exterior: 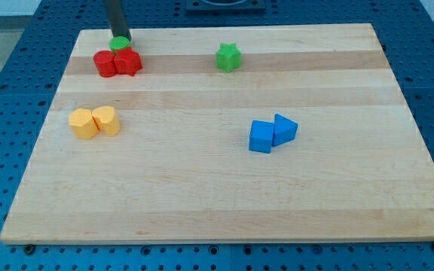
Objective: Move the green star to the top of the red star
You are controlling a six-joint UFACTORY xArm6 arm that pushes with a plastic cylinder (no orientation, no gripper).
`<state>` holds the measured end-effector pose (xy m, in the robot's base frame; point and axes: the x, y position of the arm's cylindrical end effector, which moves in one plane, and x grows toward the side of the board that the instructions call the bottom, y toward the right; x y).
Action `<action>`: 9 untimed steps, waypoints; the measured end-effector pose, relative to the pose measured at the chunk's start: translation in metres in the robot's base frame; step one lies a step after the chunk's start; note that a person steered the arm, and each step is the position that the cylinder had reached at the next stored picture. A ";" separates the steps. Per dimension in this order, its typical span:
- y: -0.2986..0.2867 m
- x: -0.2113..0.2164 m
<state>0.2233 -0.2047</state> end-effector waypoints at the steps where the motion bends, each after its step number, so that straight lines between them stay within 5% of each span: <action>1: 0.001 -0.010; 2: 0.033 -0.032; 5: 0.302 0.009; 6: 0.309 0.059; 7: 0.254 0.083; 9: 0.109 0.065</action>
<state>0.2887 -0.0952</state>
